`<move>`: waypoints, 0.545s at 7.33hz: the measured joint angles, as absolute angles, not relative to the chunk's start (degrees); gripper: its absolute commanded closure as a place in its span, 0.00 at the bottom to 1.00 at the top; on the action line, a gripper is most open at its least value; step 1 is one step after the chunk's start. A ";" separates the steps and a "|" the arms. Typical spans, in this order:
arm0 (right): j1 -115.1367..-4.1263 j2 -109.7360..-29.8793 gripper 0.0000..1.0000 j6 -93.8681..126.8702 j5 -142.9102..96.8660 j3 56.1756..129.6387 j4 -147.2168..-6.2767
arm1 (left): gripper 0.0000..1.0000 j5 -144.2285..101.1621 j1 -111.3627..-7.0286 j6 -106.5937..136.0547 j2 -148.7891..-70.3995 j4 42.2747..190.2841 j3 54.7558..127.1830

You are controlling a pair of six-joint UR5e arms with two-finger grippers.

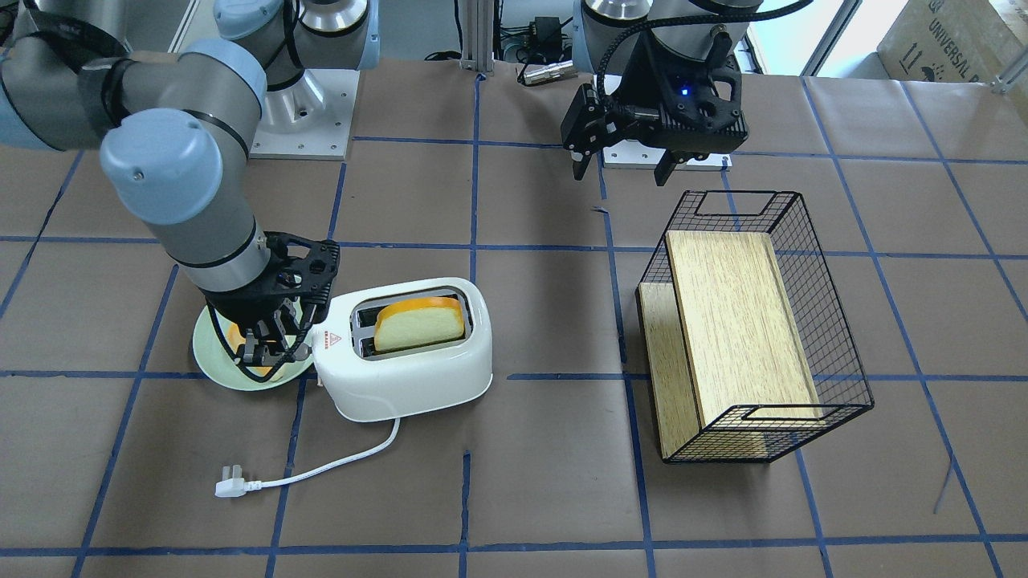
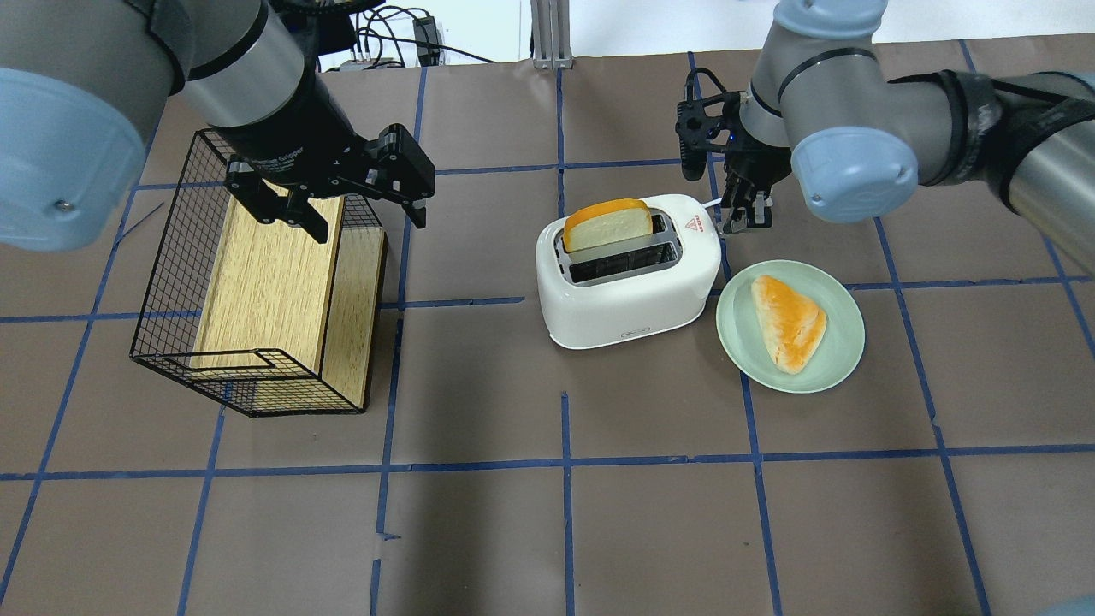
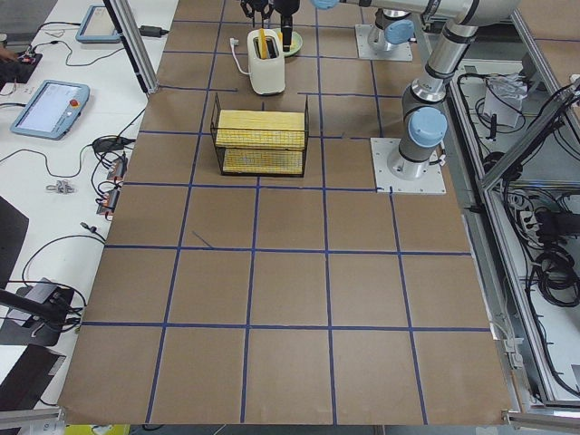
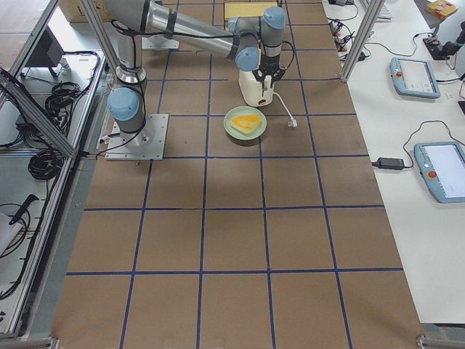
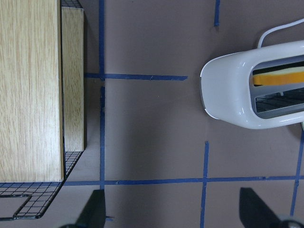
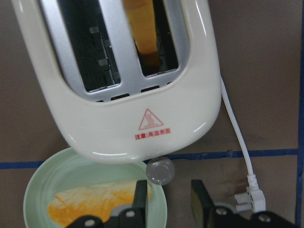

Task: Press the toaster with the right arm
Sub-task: 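Lift the right gripper up off the toaster lever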

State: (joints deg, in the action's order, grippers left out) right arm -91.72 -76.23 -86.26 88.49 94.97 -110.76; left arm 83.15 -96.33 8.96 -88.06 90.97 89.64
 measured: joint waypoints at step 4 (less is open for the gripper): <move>-91.52 -81.93 0.43 -81.47 88.67 83.90 -88.09 | 0.00 83.15 -96.33 8.96 -88.06 90.97 89.65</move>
